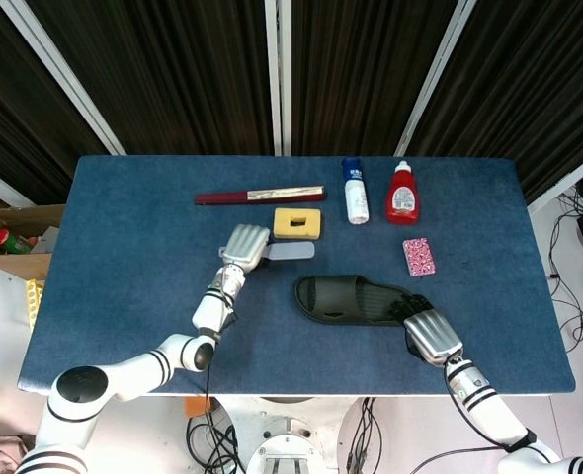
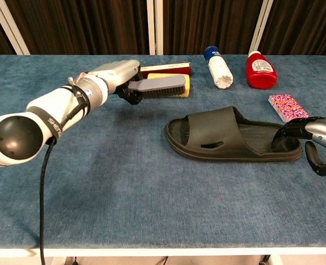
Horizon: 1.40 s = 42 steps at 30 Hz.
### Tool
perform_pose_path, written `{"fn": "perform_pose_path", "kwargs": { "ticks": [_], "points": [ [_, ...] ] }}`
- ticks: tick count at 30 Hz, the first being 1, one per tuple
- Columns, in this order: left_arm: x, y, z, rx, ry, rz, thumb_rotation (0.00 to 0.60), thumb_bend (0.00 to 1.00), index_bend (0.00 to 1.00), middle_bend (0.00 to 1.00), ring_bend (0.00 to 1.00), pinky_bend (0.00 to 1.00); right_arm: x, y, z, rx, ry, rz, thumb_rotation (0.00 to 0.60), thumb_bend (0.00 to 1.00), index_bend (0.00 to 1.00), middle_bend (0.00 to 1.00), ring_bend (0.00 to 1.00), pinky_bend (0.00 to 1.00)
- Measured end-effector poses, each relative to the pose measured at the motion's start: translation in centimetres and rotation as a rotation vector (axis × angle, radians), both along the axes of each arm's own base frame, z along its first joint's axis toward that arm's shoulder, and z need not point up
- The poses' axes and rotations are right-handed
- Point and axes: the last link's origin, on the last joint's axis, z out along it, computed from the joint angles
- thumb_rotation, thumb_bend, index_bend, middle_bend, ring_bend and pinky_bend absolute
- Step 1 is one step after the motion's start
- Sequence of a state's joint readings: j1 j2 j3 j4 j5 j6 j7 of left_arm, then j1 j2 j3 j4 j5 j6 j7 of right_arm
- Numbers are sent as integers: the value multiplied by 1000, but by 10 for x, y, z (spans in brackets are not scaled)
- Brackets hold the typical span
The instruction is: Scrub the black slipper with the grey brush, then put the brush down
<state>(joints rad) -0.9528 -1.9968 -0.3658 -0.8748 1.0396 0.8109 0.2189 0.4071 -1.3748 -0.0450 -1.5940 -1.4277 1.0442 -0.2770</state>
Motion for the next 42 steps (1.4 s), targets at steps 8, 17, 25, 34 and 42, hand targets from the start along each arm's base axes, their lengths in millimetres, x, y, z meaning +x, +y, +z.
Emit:
{"fn": "perform_pose_path", "kwargs": {
  "ticks": [8,17,25,34,42],
  "points": [
    [-39,-16,47,36,9,-15,600,711,1000,1000,1000,1000,8,2,12,-86,-78,62,600,780,180,95,2,111],
    [-98,-57,49,14,168,-43,600,708,1000,1000,1000,1000,17,3,54,-393,-299,168,600,505,0,0,0,0],
    [-123,-52,56,54,207,-85,542,643,999,1000,1000,1000,10,9,88,-594,-447,199,600,503,0,0,0,0],
    [-136,-55,55,6,264,-169,251,236,253,523,550,598,9,7,86,-613,-467,205,600,501,0,0,0,0],
    [-141,-55,55,-4,294,-168,279,209,112,287,310,450,7,8,88,-628,-467,208,600,501,0,0,0,0]
  ]
}}
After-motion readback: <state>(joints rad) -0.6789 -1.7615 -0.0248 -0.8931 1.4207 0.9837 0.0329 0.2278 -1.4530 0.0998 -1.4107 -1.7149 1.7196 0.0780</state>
